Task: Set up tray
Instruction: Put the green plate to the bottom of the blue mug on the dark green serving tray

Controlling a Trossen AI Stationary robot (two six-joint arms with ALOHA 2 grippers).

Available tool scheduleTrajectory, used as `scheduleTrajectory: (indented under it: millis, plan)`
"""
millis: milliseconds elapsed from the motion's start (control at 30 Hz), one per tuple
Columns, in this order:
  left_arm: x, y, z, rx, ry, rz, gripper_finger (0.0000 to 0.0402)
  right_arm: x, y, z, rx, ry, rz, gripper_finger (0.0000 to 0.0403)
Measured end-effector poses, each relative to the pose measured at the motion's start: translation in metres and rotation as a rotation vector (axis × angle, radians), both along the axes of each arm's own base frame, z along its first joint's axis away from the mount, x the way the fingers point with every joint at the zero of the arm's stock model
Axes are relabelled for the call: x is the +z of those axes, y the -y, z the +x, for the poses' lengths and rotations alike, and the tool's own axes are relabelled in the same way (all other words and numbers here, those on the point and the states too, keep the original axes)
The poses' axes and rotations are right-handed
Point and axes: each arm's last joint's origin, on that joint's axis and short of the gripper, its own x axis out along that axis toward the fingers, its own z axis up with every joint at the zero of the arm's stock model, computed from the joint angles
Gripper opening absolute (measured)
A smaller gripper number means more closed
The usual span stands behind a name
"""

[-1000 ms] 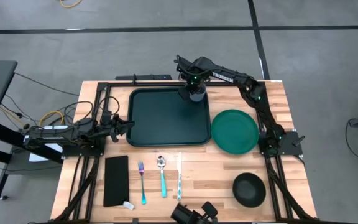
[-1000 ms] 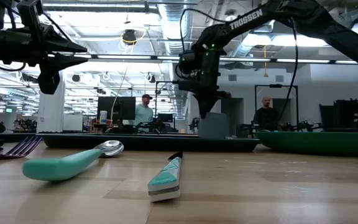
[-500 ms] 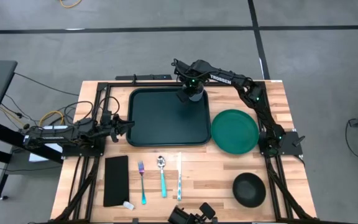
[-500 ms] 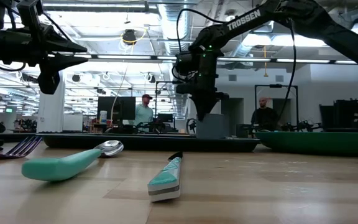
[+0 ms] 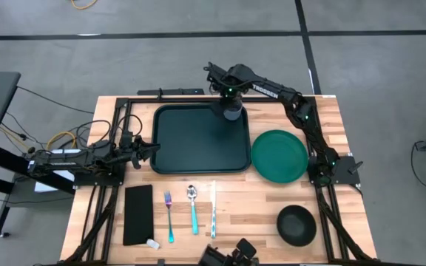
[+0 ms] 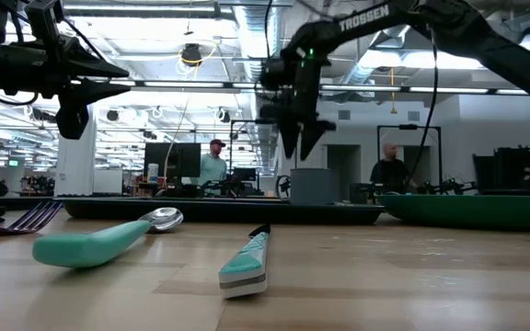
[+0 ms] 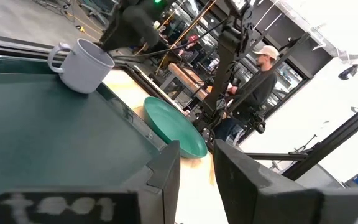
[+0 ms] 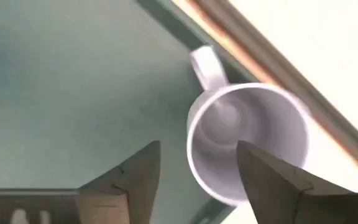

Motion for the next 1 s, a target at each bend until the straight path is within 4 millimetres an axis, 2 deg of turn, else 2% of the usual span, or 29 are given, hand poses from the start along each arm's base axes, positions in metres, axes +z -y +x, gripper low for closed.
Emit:
scheduleTrajectory:
  millis: [67,133,300,467,567,700,767,867,1000]
  plan:
    - [0.000,0.000,0.000,0.000,0.000,0.000,0.0084,0.016,-0.008,-0.003,0.008,-0.017,0.006,0.0216]
    - [0.000,0.000,0.000,0.000,0.000,0.000,0.0084,0.028,-0.025,-0.009,0.002,-0.026,0.024,0.0220]
    - [0.000,0.000,0.000,-0.009,-0.002,0.003,0.0084,0.067,-0.089,-0.022,0.076,-0.049,0.036,0.0215]
    - [0.000,0.000,0.000,-0.015,-0.008,0.020,0.0084,0.103,-0.161,-0.026,0.151,0.041,-0.030,0.0202]
    - [0.000,0.000,0.000,-0.016,-0.008,0.020,0.0084,0.113,-0.199,-0.028,0.147,0.065,-0.070,0.0194]
    - [0.000,0.001,0.000,-0.022,-0.009,0.021,0.0084,0.114,-0.244,-0.027,0.151,0.085,-0.066,0.0182]
    - [0.000,0.001,0.000,-0.025,-0.009,0.021,0.0084,0.108,-0.263,-0.026,0.167,0.074,-0.063,0.0176]
    - [-0.001,0.001,0.000,-0.026,-0.010,0.021,0.0084,0.084,-0.285,-0.027,0.179,-0.017,-0.062,0.0168]
    - [-0.001,0.001,0.000,-0.030,-0.011,0.021,0.0084,0.040,-0.297,-0.042,0.118,-0.197,-0.069,0.0160]
